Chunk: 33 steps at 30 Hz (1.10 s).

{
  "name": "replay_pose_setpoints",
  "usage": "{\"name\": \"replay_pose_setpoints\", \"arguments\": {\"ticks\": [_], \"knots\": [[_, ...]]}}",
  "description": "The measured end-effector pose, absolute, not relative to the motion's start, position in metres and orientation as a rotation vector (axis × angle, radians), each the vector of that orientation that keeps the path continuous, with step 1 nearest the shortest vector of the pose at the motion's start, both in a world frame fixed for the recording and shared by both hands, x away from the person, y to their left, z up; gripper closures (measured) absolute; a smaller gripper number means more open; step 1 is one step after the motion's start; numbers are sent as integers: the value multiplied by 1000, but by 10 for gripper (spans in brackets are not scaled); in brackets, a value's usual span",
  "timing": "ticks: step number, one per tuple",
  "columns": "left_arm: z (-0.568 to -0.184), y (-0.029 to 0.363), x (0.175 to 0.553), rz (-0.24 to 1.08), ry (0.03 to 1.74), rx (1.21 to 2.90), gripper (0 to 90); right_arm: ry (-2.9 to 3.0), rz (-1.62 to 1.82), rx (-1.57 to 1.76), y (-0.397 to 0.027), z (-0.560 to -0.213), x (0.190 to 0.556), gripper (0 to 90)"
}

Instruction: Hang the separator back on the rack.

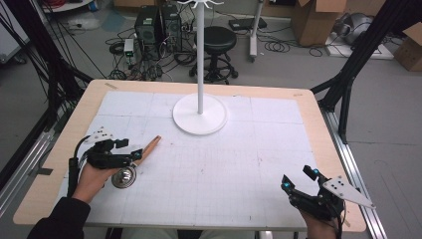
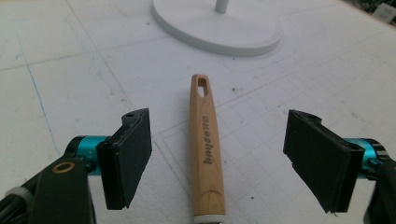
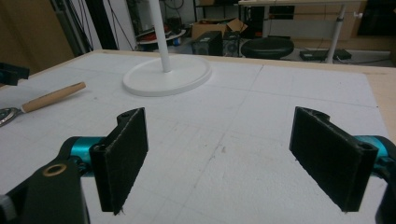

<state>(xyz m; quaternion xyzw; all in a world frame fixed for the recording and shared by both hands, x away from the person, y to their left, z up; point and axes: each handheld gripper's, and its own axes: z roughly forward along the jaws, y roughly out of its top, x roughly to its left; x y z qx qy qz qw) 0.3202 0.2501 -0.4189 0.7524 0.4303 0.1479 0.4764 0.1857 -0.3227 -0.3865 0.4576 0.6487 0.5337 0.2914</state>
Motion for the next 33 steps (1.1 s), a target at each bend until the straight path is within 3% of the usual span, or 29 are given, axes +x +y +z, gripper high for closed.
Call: {"name": "replay_pose_setpoints", "arguments": {"ticks": [9, 20, 30, 33], "knots": [[-435, 236, 333, 345, 1068, 1972, 264, 1735, 1423, 1219, -322, -387, 186, 180], [-437, 213, 351, 371, 1085, 2154, 375, 1739, 1425, 1220, -322, -387, 186, 180], [-436, 206, 354, 404, 1077, 2187, 548, 1733, 1428, 1219, -323, -386, 185, 180], [-435, 205, 353, 394, 1074, 2189, 646, 1730, 1425, 1217, -323, -386, 185, 180]]}}
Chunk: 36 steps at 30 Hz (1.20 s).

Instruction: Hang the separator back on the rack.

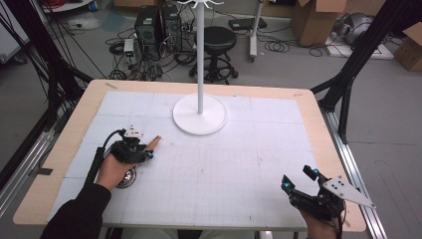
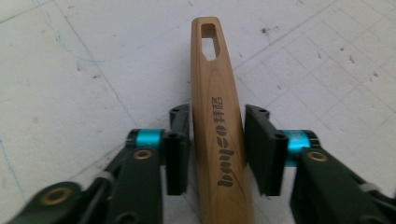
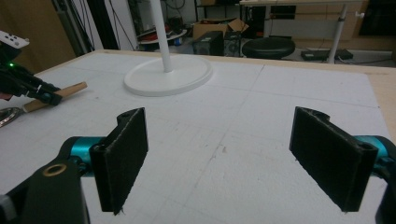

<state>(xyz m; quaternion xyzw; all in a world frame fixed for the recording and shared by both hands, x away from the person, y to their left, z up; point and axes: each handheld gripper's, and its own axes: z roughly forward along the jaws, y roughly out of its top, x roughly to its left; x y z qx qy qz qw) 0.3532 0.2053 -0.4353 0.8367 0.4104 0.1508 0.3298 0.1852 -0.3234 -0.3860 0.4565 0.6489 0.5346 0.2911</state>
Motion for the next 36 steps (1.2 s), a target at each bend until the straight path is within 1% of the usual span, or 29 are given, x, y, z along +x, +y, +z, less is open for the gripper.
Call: {"name": "replay_pose_setpoints", "arguments": {"ticks": [3, 8, 12, 16, 20, 26, 29, 36], "knots": [[-435, 205, 353, 393, 1091, 2187, 668, 1731, 1423, 1218, -323, -386, 185, 180], [-434, 205, 352, 390, 1097, 2186, 671, 1730, 1424, 1217, -324, -386, 185, 180], [-432, 206, 350, 360, 1092, 2195, 672, 1729, 1425, 1215, -324, -386, 184, 180], [-425, 208, 346, 363, 1070, 2169, 674, 1726, 1423, 1215, -324, -385, 184, 180], [-415, 210, 338, 369, 1042, 2109, 674, 1727, 1424, 1217, -324, -385, 184, 180], [-399, 212, 325, 355, 975, 2002, 675, 1724, 1438, 1212, -324, -385, 184, 180], [-391, 211, 315, 341, 919, 1946, 675, 1731, 1462, 1206, -323, -385, 184, 179], [-378, 204, 297, 292, 772, 1873, 674, 1789, 1605, 1146, -317, -384, 187, 180]]}}
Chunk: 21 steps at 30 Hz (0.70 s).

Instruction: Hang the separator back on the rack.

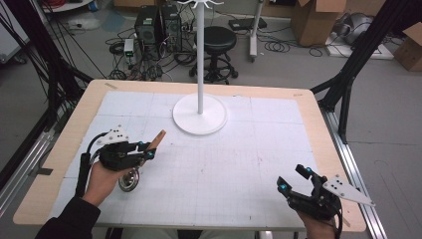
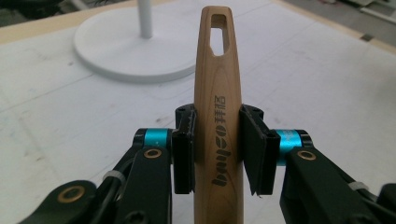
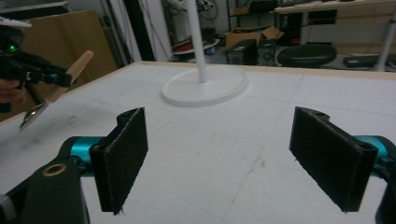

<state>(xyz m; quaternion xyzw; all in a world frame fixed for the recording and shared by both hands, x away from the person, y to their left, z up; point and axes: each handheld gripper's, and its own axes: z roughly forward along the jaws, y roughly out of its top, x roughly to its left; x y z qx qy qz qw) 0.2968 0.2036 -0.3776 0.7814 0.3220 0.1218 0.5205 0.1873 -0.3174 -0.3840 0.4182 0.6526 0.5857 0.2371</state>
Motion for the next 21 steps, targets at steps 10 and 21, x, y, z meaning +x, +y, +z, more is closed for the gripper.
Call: {"name": "replay_pose_setpoints", "arguments": {"ticks": [10, 21], "knots": [[-359, 174, 268, 174, 542, 1798, 674, 1931, 1771, 996, -291, -376, 194, 182], [-348, 135, 245, 64, 338, 1764, 674, 2071, 1973, 752, -242, -358, 199, 212]]}}
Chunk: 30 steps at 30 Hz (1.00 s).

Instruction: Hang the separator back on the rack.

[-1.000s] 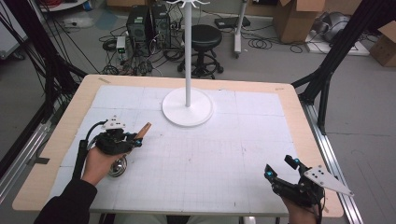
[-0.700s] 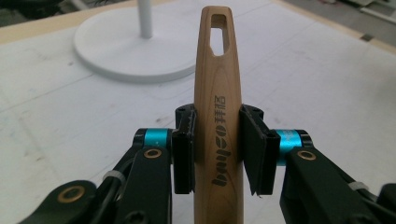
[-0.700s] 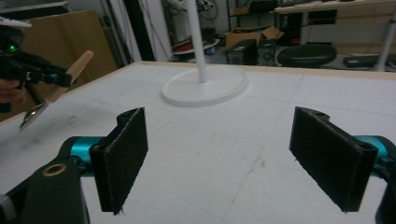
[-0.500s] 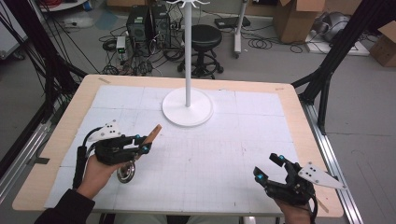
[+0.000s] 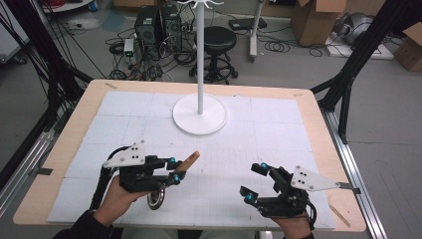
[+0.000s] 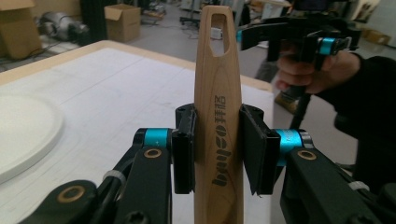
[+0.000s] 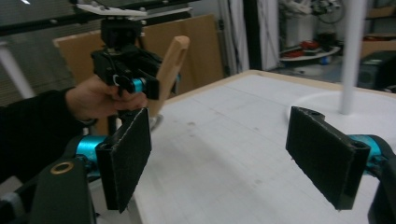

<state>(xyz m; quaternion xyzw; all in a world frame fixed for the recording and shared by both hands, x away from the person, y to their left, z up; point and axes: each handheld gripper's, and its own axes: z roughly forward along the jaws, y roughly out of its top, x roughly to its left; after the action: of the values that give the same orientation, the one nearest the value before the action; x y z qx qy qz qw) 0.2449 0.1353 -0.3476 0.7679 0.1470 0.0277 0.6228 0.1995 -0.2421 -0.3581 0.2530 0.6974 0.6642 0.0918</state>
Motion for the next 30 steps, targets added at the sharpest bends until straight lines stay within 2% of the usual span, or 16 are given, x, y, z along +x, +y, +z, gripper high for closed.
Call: {"name": "replay_pose_setpoints", "arguments": {"ticks": [5, 17, 23, 26, 30], "knots": [[-346, 121, 236, 13, 267, 1751, 674, 2101, 2038, 667, -222, -350, 204, 255], [-344, 103, 228, -76, 173, 1737, 674, 2155, 2215, 412, -185, -339, 214, 445], [-345, 99, 226, -111, 138, 1722, 674, 2155, 2290, 330, -180, -338, 218, 577], [-346, 98, 225, -129, 120, 1725, 674, 2158, 2298, 267, -177, -338, 217, 685], [-345, 99, 226, -131, 110, 1719, 674, 2164, 2309, 248, -175, -336, 216, 695]]}}
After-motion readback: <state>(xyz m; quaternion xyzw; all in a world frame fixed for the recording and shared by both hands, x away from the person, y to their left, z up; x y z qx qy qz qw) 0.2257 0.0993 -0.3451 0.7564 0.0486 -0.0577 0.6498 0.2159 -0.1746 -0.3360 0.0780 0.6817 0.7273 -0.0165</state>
